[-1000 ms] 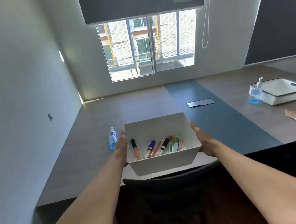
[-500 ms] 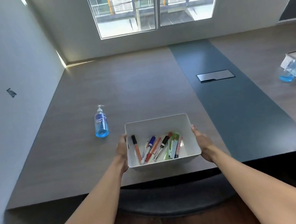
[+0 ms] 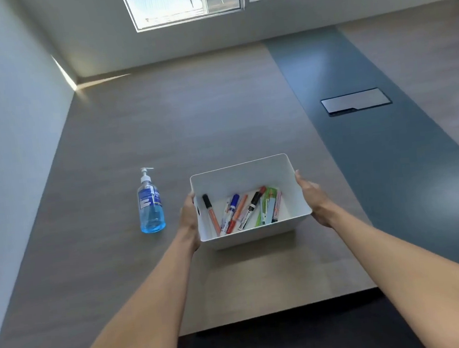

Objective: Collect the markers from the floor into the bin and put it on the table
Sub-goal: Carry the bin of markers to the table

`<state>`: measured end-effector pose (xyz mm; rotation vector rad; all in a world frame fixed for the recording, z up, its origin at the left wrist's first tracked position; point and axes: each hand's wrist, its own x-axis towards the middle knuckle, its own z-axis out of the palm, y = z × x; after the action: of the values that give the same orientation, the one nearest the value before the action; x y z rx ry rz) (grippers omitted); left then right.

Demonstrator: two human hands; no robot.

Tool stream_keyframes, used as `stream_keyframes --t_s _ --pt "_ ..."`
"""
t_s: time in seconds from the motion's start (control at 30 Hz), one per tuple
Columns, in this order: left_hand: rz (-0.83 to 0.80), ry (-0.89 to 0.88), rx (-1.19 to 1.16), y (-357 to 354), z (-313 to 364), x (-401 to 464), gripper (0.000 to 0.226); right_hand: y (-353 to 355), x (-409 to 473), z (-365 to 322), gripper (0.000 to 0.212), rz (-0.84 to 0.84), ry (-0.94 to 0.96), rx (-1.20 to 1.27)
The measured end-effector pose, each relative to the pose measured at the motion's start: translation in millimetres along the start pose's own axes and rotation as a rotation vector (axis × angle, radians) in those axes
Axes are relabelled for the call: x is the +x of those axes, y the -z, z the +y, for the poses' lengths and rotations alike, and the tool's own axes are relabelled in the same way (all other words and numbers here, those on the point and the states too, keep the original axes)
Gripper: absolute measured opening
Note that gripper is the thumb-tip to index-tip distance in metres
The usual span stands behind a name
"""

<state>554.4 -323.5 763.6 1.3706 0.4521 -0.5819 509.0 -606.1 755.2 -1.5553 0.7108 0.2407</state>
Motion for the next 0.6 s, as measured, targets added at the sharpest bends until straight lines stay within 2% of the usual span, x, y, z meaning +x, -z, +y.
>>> stream_keyframes --t_s 0.2,0.47,0.53,0.6 --pt "-0.005 -0.019 -0.009 1 28 50 0.045 -10 43 -30 0.062 -0.006 0.036 -0.022" --pt "-0.025 -0.017 0.001 -9 63 83 0.044 -19 77 -60 0.056 -0.008 0.060 -0.120" --pt "0.019 -0.032 0.056 -6 70 81 0.039 -21 81 -65 0.056 0.059 0.105 -0.265" --pt "0.136 -0.096 0.138 4 75 83 0.034 -26 82 -72 0.051 0.201 0.232 -0.440"
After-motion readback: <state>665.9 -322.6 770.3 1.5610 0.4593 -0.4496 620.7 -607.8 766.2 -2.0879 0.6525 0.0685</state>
